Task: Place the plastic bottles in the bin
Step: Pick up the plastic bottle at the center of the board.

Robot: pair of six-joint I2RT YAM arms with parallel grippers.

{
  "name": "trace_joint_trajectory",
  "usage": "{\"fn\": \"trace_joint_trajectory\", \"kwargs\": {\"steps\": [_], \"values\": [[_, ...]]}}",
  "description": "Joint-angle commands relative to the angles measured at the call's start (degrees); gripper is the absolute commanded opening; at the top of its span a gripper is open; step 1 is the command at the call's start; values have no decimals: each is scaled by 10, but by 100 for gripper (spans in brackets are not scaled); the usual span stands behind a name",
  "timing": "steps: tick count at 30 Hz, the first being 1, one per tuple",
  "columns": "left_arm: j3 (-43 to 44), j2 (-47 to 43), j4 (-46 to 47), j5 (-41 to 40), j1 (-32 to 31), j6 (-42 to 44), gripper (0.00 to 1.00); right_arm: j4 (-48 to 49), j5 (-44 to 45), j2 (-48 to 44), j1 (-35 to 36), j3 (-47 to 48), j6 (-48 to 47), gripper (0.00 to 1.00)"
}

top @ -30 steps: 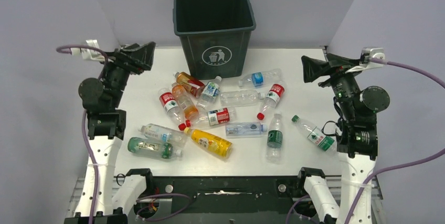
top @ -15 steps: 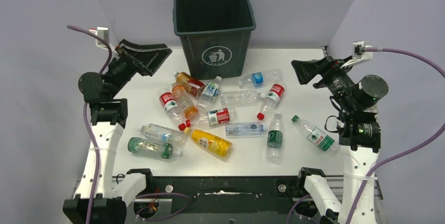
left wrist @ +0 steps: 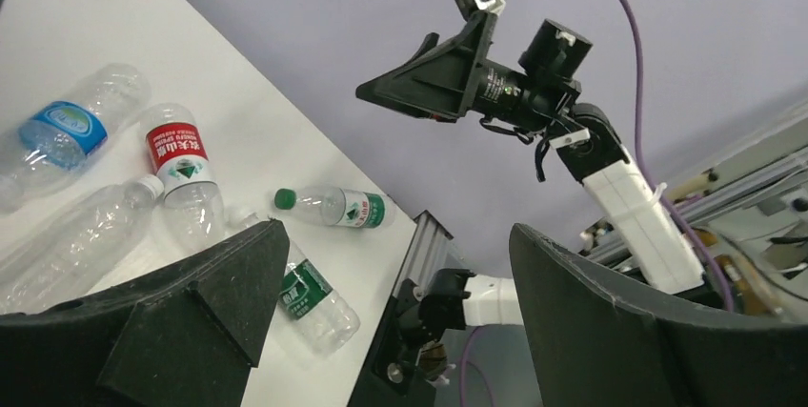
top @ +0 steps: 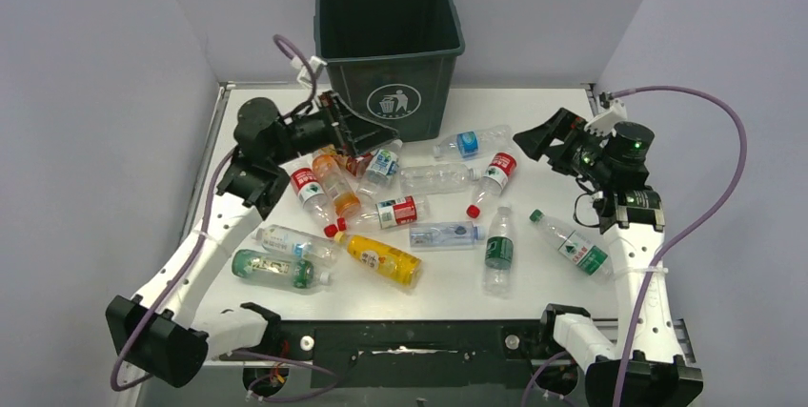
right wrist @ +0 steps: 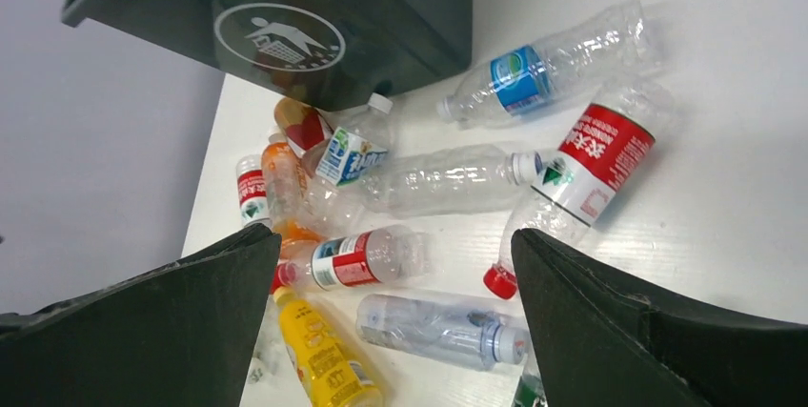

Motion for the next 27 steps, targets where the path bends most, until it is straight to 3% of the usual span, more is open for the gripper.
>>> {"fn": "trace_joint_trajectory", "kwargs": {"steps": [1,6,14,24,27], "values": [[81,22,-215,-172,-107,198,87,1,20,-10,3,-15,-7,98],[82,56,-243,-285,-173,226,87,-10,33,-17,3,-33,-9,98],[208,178,-407,-441,-277,350,87,-67,46,-31,0,-11,-21,98],[221,269,-364,-392,-283,340,88,-94,72,-50,-3,-2,-25,98],[252,307,-376,-412,-292,338,87,-99,81,-54,-4,0,-24,98]]}}
